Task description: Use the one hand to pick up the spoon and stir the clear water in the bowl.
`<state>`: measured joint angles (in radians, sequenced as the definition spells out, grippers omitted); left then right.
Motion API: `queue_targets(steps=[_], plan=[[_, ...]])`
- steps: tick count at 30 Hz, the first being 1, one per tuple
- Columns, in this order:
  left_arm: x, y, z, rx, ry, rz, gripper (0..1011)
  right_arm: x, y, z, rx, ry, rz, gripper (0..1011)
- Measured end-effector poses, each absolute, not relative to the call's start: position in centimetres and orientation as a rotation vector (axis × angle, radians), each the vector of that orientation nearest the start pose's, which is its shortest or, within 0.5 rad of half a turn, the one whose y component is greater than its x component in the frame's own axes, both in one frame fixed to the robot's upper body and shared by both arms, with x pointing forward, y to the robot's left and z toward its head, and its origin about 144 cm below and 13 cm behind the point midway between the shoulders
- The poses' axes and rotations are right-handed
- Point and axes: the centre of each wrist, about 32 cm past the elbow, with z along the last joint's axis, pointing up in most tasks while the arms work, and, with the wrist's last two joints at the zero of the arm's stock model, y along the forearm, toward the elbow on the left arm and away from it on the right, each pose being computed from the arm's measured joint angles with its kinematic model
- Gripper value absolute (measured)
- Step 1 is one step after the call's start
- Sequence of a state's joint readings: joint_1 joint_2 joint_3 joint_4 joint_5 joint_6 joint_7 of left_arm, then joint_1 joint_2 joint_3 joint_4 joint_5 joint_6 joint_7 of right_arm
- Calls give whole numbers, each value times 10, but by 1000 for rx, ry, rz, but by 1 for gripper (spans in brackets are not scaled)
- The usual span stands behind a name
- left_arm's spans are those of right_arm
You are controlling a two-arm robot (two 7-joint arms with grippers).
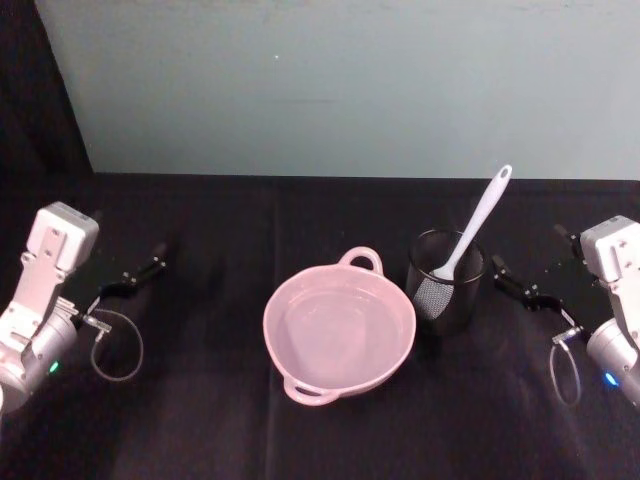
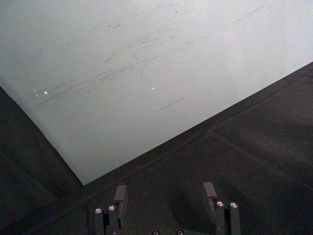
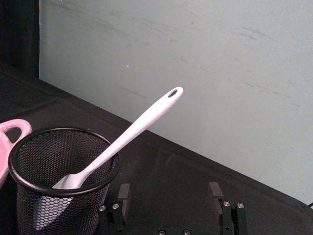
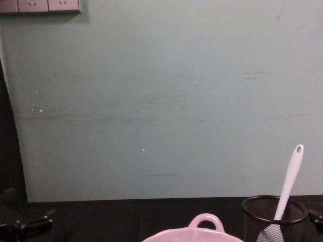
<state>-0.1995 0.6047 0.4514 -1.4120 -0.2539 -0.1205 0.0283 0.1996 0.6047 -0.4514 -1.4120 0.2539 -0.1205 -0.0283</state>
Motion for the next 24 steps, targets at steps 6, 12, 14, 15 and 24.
queue_targets(steps=[6, 12, 14, 15, 24], plan=[[489, 310, 1140, 304, -285, 1248, 1005, 489, -310, 1140, -305, -285, -1248, 1004], [489, 310, 1140, 305, -285, 1248, 1005, 489, -310, 1140, -305, -285, -1248, 1004], [489, 310, 1140, 305, -285, 1248, 1005, 489, -310, 1140, -305, -285, -1248, 1004], [489, 310, 1140, 305, -285, 1248, 1005, 489, -310, 1140, -305, -285, -1248, 1004], [489, 310, 1140, 304, -285, 1248, 1005, 489, -310, 1140, -305, -285, -1248, 1004]])
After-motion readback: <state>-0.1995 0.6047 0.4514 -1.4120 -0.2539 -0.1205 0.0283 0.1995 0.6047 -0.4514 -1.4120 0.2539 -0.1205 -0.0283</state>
